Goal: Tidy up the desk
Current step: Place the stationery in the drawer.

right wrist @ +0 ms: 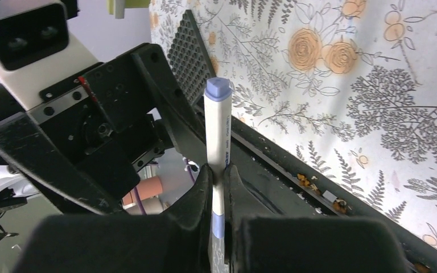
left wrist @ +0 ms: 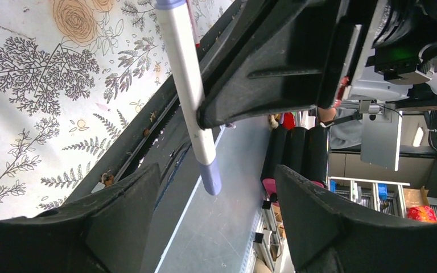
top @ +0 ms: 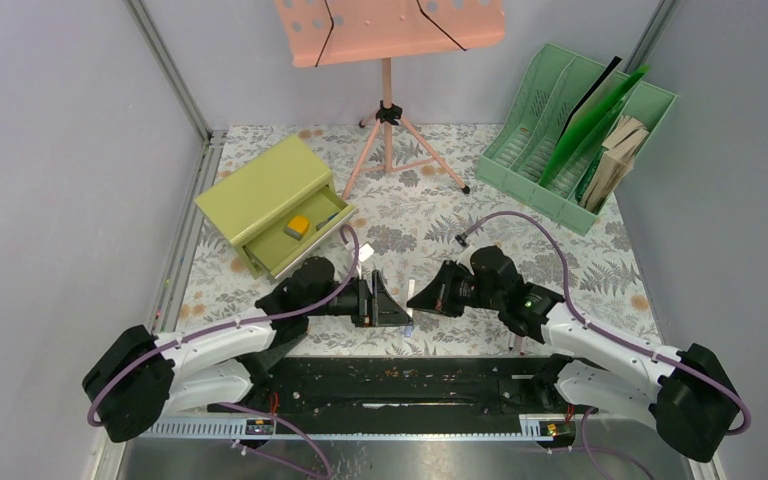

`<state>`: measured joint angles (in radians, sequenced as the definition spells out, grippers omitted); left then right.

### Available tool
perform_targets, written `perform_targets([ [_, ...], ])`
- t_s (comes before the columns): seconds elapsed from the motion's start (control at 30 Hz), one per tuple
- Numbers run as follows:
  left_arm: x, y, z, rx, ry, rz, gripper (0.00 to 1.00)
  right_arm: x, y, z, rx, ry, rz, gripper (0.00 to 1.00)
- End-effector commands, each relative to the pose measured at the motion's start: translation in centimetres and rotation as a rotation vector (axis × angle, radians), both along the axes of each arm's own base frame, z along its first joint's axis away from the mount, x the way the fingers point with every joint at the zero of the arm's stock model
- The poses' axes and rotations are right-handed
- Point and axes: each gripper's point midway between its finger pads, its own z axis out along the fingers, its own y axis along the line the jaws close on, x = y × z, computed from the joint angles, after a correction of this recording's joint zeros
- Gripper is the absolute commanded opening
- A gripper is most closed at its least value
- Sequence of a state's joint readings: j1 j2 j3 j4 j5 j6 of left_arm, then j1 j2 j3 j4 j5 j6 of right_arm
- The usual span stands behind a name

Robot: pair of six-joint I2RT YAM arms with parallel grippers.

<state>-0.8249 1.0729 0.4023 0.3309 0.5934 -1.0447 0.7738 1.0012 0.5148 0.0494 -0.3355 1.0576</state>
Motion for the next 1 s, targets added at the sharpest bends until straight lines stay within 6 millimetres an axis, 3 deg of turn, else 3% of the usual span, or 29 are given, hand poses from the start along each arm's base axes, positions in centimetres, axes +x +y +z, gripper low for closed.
perform_targets([
  [0.0, 0.3, -0.9, 1.9, -0.063, -0.057, -0.014, 0.73, 0.1, 1.4, 2.5, 0.087, -0.035, 0.014, 0.00],
  [0.17, 0.3, -1.3, 1.6, -0.061, -0.046, -0.028, 0.63, -0.2, 1.8, 2.4, 0.085, -0.031, 0.030, 0.00],
  [0.33, 0.3, -1.7, 1.7, -0.065, -0.050, -0.036, 0.48, -0.6, 2.0, 2.0, 0.078, -0.025, 0.040, 0.00],
  [0.5, 0.2, -1.8, 1.8, -0.067, -0.057, -0.040, 0.22, -0.7, 2.1, 1.9, 0.077, -0.025, 0.044, 0.00],
  [0.63, 0.1, -1.8, 1.9, -0.069, -0.065, -0.051, 0.07, -0.7, 2.0, 1.7, 0.070, -0.027, 0.047, 0.03],
  [0.73, 0.1, -1.7, 1.7, -0.064, -0.065, -0.054, 0.00, -0.7, 1.9, 1.5, 0.054, -0.027, 0.046, 0.24],
  [0.87, 0.1, -1.5, 1.2, -0.023, -0.077, -0.060, 0.00, -0.8, 1.1, 1.1, 0.018, -0.051, 0.038, 0.75],
  [0.97, 0.0, -1.2, 0.7, 0.023, -0.101, -0.070, 0.00, -0.6, 0.0, 1.2, -0.013, -0.093, 0.011, 0.95],
])
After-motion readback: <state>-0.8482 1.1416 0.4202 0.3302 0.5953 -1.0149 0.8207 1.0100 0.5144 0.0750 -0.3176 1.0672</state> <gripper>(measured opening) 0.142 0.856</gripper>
